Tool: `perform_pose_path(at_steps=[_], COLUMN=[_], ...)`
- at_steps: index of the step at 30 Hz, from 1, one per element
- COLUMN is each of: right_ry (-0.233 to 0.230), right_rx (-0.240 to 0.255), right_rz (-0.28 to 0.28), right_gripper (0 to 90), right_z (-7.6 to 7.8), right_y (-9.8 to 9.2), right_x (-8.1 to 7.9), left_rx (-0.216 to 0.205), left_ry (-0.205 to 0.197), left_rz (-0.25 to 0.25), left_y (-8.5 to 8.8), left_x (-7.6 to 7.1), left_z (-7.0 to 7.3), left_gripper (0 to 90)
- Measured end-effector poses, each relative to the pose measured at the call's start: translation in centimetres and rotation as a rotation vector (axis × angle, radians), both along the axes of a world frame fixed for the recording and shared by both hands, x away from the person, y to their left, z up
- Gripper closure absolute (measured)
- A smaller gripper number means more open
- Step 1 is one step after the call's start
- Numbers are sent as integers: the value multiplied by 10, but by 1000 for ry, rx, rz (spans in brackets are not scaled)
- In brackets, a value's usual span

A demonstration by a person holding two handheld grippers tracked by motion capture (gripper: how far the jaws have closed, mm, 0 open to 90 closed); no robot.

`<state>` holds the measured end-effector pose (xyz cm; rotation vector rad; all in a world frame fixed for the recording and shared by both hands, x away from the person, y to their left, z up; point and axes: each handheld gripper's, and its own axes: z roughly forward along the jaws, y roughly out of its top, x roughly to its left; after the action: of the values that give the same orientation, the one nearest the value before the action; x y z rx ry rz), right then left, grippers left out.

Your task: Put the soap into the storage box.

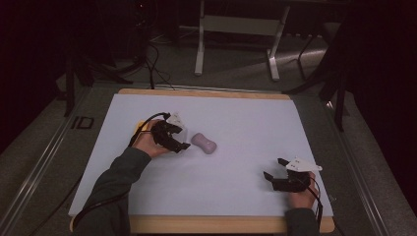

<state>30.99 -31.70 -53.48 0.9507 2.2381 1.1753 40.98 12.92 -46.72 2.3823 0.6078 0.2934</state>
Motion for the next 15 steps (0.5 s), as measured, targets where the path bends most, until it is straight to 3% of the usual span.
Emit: perform_pose_path(at_steps=[4,15], right_ry=[1,2], right_rx=[0,-4], right_rz=[0,6], right_gripper=[186,187], right_z=[0,0], right_y=[0,0], right_x=[0,0], left_rx=[-3,38], left_ry=[4,9], left_rz=[8,8], left_y=[-4,-19], left_x=[4,13], left_z=[-2,-6], left_gripper=[253,183])
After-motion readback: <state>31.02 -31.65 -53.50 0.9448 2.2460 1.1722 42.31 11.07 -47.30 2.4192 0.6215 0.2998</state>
